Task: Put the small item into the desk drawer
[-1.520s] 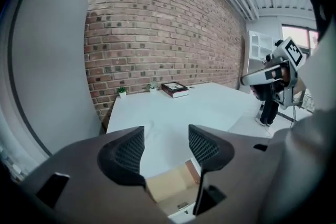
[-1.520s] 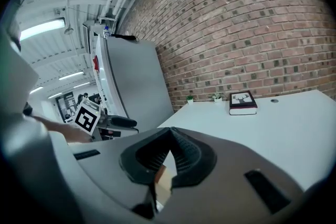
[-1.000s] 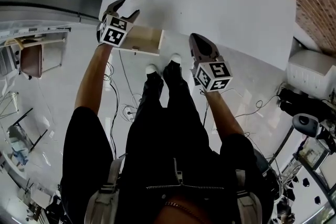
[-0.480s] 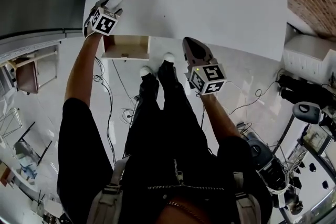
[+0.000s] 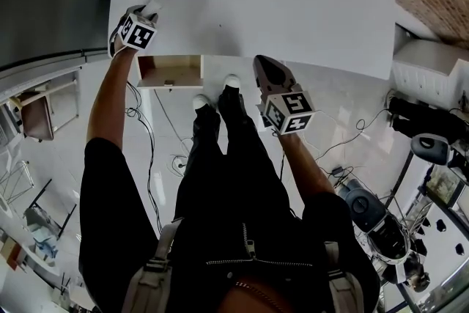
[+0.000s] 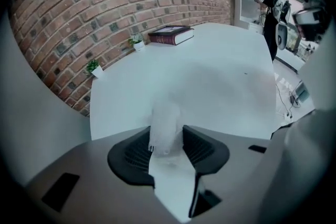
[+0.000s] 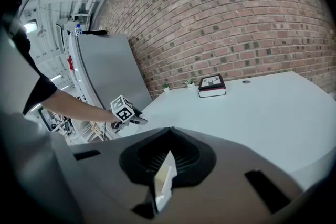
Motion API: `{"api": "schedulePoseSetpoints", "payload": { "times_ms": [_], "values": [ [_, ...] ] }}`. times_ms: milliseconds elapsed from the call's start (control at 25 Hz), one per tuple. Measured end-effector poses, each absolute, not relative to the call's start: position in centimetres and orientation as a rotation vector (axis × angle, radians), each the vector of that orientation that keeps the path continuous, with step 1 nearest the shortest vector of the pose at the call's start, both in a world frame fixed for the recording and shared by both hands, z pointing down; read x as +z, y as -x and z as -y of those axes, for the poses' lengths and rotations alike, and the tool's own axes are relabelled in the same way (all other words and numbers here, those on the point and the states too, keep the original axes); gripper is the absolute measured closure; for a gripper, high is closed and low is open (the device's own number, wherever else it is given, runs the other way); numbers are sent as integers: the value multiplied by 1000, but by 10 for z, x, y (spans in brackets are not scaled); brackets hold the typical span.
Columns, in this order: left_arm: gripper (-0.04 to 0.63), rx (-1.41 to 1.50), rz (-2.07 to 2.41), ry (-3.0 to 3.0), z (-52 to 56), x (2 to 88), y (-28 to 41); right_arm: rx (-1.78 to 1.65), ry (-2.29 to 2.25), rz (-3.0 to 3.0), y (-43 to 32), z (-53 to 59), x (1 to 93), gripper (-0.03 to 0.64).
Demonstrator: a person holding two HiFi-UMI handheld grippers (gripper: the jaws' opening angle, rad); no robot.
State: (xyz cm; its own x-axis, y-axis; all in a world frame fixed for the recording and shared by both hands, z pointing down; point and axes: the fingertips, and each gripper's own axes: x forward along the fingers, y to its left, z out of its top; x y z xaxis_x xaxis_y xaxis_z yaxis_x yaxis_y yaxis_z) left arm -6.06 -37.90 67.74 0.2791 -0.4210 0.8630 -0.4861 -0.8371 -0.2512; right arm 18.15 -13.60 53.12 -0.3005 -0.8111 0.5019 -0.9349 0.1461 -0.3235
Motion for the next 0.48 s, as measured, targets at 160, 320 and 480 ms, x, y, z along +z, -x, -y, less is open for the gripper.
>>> {"api": "schedulePoseSetpoints", "payload": {
  "times_ms": [160,320,480],
  "values": [
    [419,1507,912,-2473,377,668,60,871,-1706,2224,-180,135,529,611],
    [419,1465,941,-2519,373,644,58,856,-1711,2231,-179,134,525,611],
    [420,1384,993,-2593,370,616,59,827,-1718,2251,-176,133,516,611]
  ]
}}
